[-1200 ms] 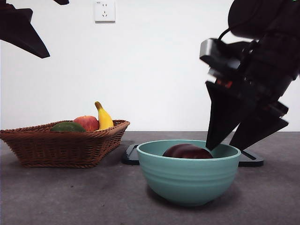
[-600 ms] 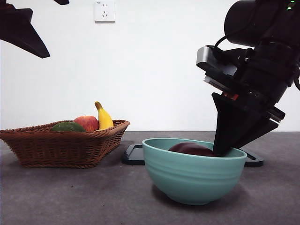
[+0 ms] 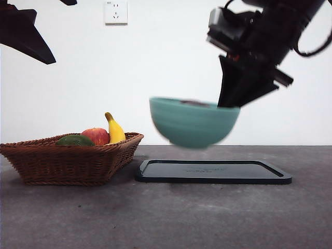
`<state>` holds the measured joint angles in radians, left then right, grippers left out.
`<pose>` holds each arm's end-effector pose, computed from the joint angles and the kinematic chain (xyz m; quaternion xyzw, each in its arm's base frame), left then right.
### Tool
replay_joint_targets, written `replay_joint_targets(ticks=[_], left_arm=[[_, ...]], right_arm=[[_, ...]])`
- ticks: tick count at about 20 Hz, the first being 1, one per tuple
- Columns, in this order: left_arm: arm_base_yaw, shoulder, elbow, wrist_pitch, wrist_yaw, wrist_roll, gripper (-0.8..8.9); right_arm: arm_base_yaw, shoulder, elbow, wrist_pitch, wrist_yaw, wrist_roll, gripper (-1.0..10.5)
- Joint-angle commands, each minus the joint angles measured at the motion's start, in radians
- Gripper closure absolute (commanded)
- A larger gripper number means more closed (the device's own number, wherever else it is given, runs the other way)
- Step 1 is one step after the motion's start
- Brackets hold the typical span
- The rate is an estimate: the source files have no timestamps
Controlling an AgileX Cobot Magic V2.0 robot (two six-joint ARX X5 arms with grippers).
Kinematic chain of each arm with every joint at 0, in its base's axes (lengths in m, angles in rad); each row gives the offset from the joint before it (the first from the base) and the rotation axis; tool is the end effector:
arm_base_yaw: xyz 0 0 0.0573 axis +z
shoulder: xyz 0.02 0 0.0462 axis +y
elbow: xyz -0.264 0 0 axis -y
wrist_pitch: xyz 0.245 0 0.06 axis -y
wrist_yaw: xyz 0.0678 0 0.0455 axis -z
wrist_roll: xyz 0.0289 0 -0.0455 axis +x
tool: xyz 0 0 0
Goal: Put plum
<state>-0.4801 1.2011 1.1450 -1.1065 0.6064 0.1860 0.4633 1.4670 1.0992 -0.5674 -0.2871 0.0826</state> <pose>0.1777 -0.1111 0.3118 0.0319 0.5055 -0.4810 0.7156 0.2643 0.1412 0.2571 -0.0053 0.4621 0.3083 0.8315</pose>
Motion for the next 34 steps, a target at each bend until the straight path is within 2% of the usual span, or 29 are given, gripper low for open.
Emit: replay_joint_targets(ticks=[1, 8, 18, 21, 22, 23, 27, 30, 32, 34], left_arm=[[-0.005, 0.006, 0.011, 0.006, 0.007, 0.011, 4.08], [-0.005, 0.006, 0.011, 0.006, 0.007, 0.011, 4.08], [-0.005, 0.006, 0.011, 0.007, 0.007, 0.011, 4.08], [-0.005, 0.006, 0.011, 0.006, 0.007, 0.011, 4.08], [-0.005, 0.006, 0.011, 0.006, 0.007, 0.011, 4.08], [-0.005, 0.006, 0.011, 0.006, 0.007, 0.011, 4.08], [-0.005, 0.006, 0.011, 0.006, 0.007, 0.011, 4.08], [-0.005, 0.006, 0.011, 0.010, 0.007, 0.012, 4.08], [-0.005, 0.006, 0.011, 0.034, 0.007, 0.011, 4.08], [-0.005, 0.006, 0.011, 0.048, 0.007, 0.011, 4.08]], right_arm=[[-0.030, 0.082, 0.103, -0.011, 0.002, -0.009, 9.3], [-0.124, 0.342, 0.317, -0.037, 0.023, -0.051, 9.3], [-0.161, 0.442, 0.322, -0.003, 0.034, -0.050, 9.3], [-0.161, 0.443, 0.322, -0.012, 0.034, -0.049, 9.1], [-0.161, 0.443, 0.322, -0.017, 0.034, -0.048, 8.3], [-0.161, 0.443, 0.322, -0.018, 0.034, -0.048, 8.0], [-0.161, 0.428, 0.322, -0.019, 0.062, -0.029, 7.7], [-0.169, 0.332, 0.322, -0.042, 0.103, -0.031, 7.7], [-0.173, 0.228, 0.322, -0.082, 0.099, -0.036, 7.7], [-0.172, 0.112, 0.322, -0.161, 0.060, -0.046, 7.7]])
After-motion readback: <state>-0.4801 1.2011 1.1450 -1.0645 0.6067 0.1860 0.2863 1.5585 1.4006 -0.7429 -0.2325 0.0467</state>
